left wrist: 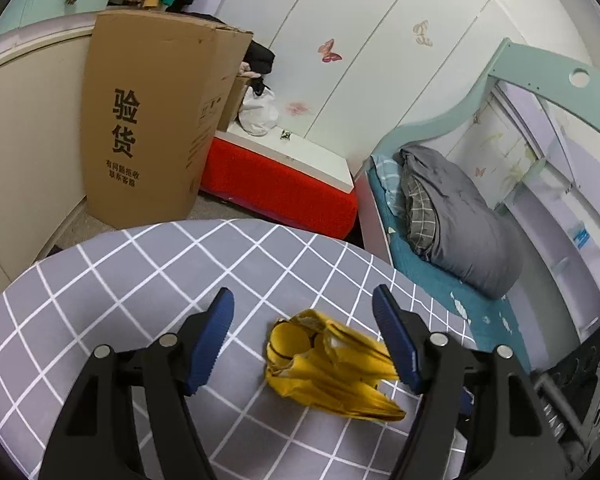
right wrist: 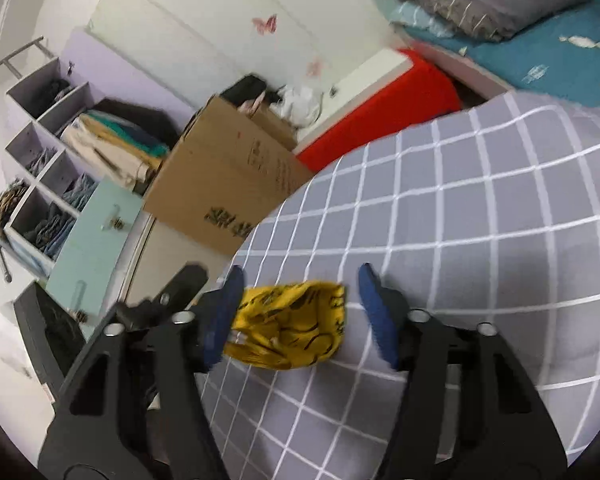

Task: Collect trash
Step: 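Grasp the gold foil wrapper with the left tool while the right tool grasps the yellow bag, then carry the gold wrapper and yellow bag down over the wastebasket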

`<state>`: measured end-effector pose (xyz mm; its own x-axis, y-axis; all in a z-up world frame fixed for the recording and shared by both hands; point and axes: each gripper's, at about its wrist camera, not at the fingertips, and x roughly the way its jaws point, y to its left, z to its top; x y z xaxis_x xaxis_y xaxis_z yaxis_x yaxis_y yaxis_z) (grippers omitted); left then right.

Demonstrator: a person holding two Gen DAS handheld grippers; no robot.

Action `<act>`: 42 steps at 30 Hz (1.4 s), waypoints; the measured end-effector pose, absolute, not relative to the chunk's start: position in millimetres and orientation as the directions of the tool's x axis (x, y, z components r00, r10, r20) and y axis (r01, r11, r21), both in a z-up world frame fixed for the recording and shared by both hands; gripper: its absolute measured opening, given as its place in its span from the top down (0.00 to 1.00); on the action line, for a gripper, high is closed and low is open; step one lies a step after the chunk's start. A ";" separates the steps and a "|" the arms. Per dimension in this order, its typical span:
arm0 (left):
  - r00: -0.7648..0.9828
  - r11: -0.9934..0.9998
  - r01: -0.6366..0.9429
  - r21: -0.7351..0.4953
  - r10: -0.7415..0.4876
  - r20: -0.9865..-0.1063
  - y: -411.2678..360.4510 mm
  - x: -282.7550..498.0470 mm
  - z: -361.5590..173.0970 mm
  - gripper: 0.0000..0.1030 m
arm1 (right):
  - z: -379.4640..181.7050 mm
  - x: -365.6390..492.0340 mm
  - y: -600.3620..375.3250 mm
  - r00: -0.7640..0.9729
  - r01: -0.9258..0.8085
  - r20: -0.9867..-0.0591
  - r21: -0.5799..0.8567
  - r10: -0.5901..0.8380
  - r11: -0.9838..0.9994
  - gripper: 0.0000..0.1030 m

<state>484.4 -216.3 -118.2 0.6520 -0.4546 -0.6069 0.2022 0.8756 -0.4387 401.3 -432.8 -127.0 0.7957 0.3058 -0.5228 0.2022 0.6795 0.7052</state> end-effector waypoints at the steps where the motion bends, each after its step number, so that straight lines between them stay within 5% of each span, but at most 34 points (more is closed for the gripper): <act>1: 0.650 0.872 0.200 -0.447 -0.459 -0.605 -217.0 485.3 -118.8 0.33 | -128.4 400.9 -431.8 0.792 0.200 -0.525 0.704 0.310 0.681 0.55; 5: 0.582 0.856 0.241 -0.458 -0.505 -0.637 -226.1 491.7 -126.4 0.74 | -134.5 403.9 -429.0 0.775 0.196 -0.536 0.706 0.333 0.680 0.67; 10: 0.577 0.867 0.256 -0.428 -0.492 -0.652 -227.1 489.7 -130.3 0.95 | -136.5 402.2 -419.3 0.762 0.177 -0.542 0.701 0.355 0.690 0.70; 25: 0.613 0.865 0.233 -0.445 -0.486 -0.623 -159.9 454.3 -114.3 0.98 | -100.3 386.1 -344.7 0.760 0.025 -0.516 0.631 0.395 0.775 0.78; 42: 0.764 0.842 0.041 -0.537 -0.373 -0.527 73.6 358.8 -76.5 0.99 | -70.0 363.5 -118.2 0.615 -0.236 -0.505 0.615 0.606 0.752 0.79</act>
